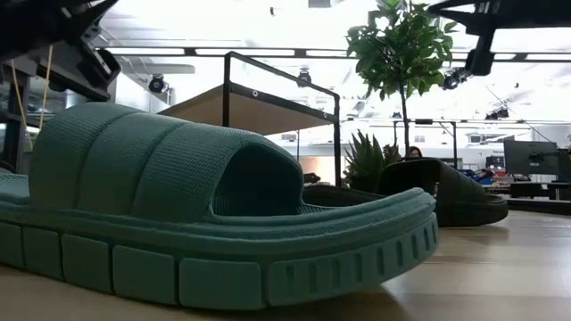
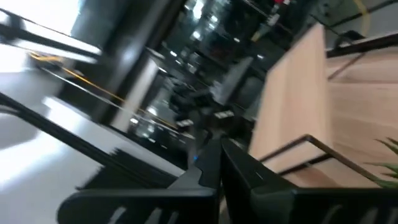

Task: Pick and place slippers onto the shelf
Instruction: Put the right green pair of slippers on the shelf

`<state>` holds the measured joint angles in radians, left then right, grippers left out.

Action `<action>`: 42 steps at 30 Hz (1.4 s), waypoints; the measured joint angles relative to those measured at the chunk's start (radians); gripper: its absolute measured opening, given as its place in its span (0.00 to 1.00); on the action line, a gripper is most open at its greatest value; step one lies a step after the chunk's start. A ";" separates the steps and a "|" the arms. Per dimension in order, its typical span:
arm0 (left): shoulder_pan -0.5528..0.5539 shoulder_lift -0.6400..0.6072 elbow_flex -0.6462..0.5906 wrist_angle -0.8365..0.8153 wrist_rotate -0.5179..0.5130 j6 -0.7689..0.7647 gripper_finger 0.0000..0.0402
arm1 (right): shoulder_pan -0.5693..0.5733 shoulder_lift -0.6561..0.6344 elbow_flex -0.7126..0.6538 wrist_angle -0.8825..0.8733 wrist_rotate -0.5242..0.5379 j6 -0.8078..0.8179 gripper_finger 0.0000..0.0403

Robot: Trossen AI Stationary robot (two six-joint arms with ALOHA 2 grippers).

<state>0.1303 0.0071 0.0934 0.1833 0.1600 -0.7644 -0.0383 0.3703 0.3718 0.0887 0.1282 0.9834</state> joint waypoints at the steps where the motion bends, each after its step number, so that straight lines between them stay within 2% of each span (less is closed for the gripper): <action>1: 0.000 0.000 0.008 -0.002 -0.007 0.011 0.00 | 0.000 0.021 0.007 -0.007 -0.009 0.005 0.00; 7: -0.038 0.060 0.043 -0.003 -0.046 0.026 0.00 | 0.027 0.135 0.012 -0.011 -0.208 0.111 0.00; 10: -0.098 0.121 0.059 0.000 -0.107 0.029 0.00 | 0.088 0.179 0.012 -0.010 -0.208 0.115 0.00; 19: -0.373 0.371 0.165 0.001 -0.291 0.070 0.00 | 0.323 0.232 0.012 0.034 -0.070 0.090 0.00; 28: -0.650 0.582 0.308 0.001 -0.385 0.078 0.00 | 0.548 0.239 0.012 0.048 0.080 0.160 0.00; 37: -0.824 0.755 0.328 -0.010 -0.407 -0.030 0.00 | 0.735 0.327 0.012 0.053 0.312 0.298 0.00; 39: -0.852 0.787 0.328 -0.006 -0.415 -0.069 0.00 | 0.755 0.349 0.012 0.056 0.341 0.371 0.00; 42: -0.889 0.826 0.328 0.000 -0.416 -0.106 0.00 | 0.769 0.377 0.013 0.056 0.326 0.466 0.00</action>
<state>-0.7584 0.8326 0.4213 0.1835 -0.2562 -0.8702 0.7311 0.7474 0.3852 0.1447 0.4542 1.4491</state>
